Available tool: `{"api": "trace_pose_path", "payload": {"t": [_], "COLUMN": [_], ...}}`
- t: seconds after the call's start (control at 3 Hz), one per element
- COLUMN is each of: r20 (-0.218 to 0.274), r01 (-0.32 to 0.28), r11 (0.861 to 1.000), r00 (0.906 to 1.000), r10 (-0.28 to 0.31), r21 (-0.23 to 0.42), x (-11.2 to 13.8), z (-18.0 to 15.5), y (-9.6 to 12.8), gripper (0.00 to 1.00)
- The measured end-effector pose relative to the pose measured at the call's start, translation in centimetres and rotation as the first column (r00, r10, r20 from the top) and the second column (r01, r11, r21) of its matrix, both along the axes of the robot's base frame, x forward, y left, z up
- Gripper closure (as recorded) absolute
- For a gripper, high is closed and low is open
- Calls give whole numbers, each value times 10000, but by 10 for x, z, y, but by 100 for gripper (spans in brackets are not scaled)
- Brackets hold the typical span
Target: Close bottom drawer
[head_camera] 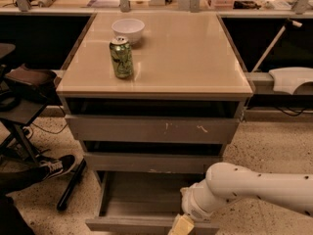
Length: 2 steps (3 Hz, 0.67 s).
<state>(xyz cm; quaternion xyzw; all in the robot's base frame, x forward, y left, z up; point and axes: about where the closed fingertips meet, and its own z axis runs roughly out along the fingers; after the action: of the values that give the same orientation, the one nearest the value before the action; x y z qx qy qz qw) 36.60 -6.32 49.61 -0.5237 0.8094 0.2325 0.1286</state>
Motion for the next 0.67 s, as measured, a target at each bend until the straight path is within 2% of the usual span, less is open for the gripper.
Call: {"api": "trace_pose_path", "payload": {"t": [0.33, 0.67], "r20": [-40, -236], "r01": [-161, -333], "r11": [9969, 9840], "r00": [9999, 9990], "r10": [164, 381], "r21": [774, 1752], "x": [-2, -23], "z": [5, -7], "y": [-11, -60], "gripper": [0, 0]}}
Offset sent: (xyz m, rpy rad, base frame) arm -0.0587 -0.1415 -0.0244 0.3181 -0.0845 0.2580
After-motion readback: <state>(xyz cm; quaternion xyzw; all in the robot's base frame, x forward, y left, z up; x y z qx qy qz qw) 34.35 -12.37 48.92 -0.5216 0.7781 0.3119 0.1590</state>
